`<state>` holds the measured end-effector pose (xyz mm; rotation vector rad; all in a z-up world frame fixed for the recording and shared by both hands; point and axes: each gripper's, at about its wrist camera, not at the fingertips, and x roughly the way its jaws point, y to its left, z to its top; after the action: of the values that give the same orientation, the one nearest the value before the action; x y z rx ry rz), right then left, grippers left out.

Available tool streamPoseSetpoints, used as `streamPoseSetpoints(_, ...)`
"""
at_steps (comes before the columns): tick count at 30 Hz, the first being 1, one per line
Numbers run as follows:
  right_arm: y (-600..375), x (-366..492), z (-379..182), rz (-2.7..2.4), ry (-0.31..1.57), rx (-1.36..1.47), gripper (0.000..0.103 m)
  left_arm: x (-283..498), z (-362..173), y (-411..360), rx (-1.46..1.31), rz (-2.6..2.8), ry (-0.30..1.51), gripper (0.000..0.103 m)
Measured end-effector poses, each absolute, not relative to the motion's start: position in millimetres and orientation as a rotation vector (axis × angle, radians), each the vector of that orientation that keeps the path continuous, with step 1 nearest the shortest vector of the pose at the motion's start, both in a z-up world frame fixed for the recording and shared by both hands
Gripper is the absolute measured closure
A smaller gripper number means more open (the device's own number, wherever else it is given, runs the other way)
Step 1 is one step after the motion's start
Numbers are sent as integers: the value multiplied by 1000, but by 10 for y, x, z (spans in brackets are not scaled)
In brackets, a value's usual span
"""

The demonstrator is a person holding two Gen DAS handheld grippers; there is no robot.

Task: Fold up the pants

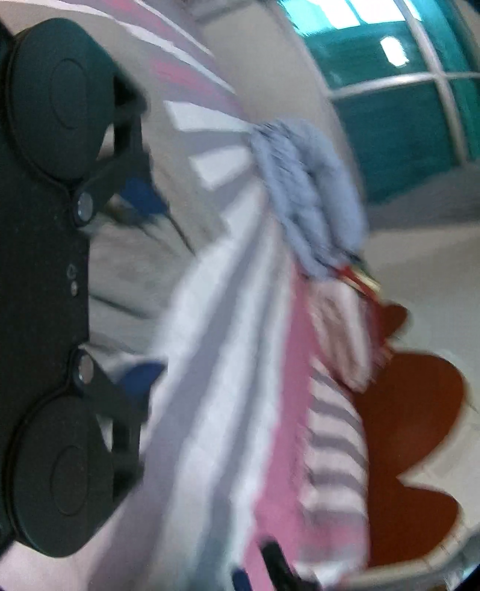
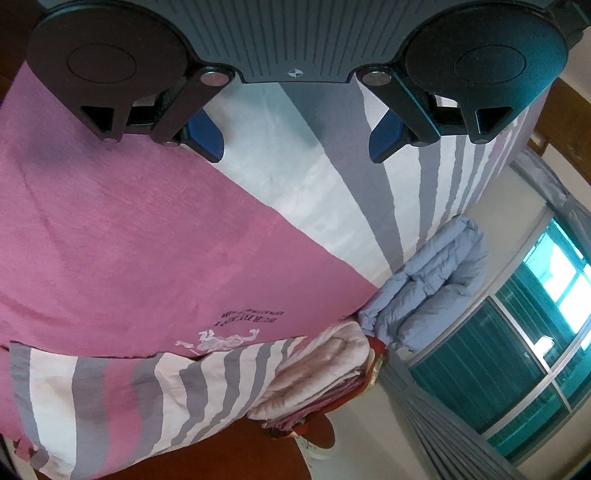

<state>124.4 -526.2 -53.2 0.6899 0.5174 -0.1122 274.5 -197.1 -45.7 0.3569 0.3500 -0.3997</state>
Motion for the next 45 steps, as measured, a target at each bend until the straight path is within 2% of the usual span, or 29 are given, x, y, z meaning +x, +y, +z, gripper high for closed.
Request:
streamPoseSetpoints(3,-5235,1207,-475,-114,516,682,18,2481,-239,-1806,366,-418,281,16)
streamPoseSetpoints(8,-5024,1152,-334,-37,502,684,18,2171,-54,-799,234,-222,249,16)
streamPoseSetpoints(16,-4098,1328,-135,275,499,671,18,2101,-210,942,-239,138,487,15)
streamPoseSetpoints(18,-3826,1373,-113,334,505,653,27,2018,-316,1183,-364,152,500,14)
streamPoseSetpoints(19,-3706,1397,-114,367,509,653,39,2002,-365,1241,-403,144,507,14)
streamPoseSetpoints(20,-3597,1435,-123,391,525,655,43,1972,-422,1286,-426,134,518,14)
streamPoseSetpoints(24,-3229,1556,-188,437,563,649,44,1818,-653,1397,-462,148,555,14)
streamPoseSetpoints(31,-2893,1934,-377,392,684,678,44,1862,-693,1483,-487,119,548,13)
streamPoseSetpoints(34,-2818,2140,-354,383,724,693,85,1857,-711,1497,-501,117,545,13)
streamPoseSetpoints(40,-3090,1996,12,455,465,737,86,1859,-713,1481,-489,111,550,13)
streamPoseSetpoints(41,-3131,2041,-76,414,494,699,86,1868,-712,1477,-488,113,552,13)
streamPoseSetpoints(44,-3240,2361,-606,292,772,726,83,1881,-707,1441,-473,125,559,12)
streamPoseSetpoints(45,-3328,2340,-667,328,757,780,79,1886,-700,1425,-469,129,559,12)
